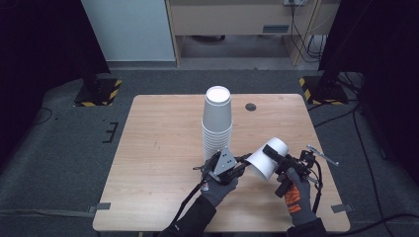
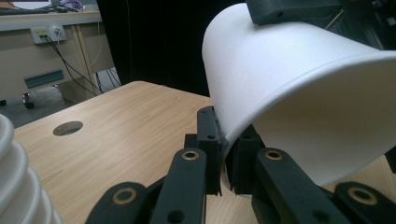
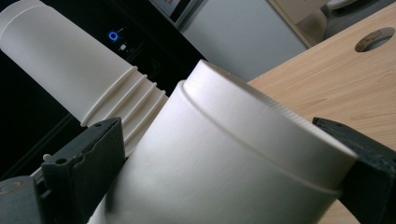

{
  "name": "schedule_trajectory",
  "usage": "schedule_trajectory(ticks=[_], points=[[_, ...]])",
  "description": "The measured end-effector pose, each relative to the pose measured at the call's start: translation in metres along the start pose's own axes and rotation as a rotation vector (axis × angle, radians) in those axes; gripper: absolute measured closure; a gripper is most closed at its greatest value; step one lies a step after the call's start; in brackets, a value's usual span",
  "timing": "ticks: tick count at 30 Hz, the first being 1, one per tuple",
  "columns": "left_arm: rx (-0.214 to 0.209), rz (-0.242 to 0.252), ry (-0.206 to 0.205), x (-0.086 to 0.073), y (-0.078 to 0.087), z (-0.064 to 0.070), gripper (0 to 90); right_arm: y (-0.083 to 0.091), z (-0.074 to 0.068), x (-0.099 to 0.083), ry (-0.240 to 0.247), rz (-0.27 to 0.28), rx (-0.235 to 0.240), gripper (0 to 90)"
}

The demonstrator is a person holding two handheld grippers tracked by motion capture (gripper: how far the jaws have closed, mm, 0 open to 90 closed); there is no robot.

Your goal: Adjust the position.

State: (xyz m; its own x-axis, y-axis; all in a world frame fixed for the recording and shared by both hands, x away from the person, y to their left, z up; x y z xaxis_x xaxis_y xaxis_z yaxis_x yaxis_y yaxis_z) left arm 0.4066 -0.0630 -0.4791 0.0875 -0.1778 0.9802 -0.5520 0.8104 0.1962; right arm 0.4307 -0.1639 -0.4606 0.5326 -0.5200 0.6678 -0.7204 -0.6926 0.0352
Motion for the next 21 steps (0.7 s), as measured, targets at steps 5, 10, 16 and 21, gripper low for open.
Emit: schedule_trajectory(ticks=[5,10,16,21], points=[[-0.024,-0.015,-0.003,-0.001,0.005,0.002,85.1,0.004,0.008,0.006,0.039,0.035,-0.047,8.2],[-0.037,-0.031,-0.008,0.0,0.012,0.0,85.3,0.008,0.022,0.01,0.054,0.038,-0.099,8.8],[-0.036,-0.057,-0.012,0.001,0.024,-0.004,85.5,0.012,0.034,0.015,0.081,0.05,-0.157,9.7],[-0.031,-0.073,-0.019,0.003,0.036,-0.008,85.6,0.016,0.043,0.02,0.116,0.054,-0.197,10.1]])
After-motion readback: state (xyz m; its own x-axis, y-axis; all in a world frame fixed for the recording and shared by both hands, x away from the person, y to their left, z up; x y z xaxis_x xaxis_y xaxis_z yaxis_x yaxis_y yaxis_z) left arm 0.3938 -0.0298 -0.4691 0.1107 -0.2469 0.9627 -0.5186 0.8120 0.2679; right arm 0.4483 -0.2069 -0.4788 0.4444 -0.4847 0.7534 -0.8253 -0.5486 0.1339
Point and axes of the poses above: each handheld gripper's, and its own axes: y roughly backward along the jaws, x roughly out of its top, z roughly to its right, the point moved 10 cm from there along -y, roughly forward along the jaws, and after that the axes turned 2 degrees about x, right-handed, at the moved point
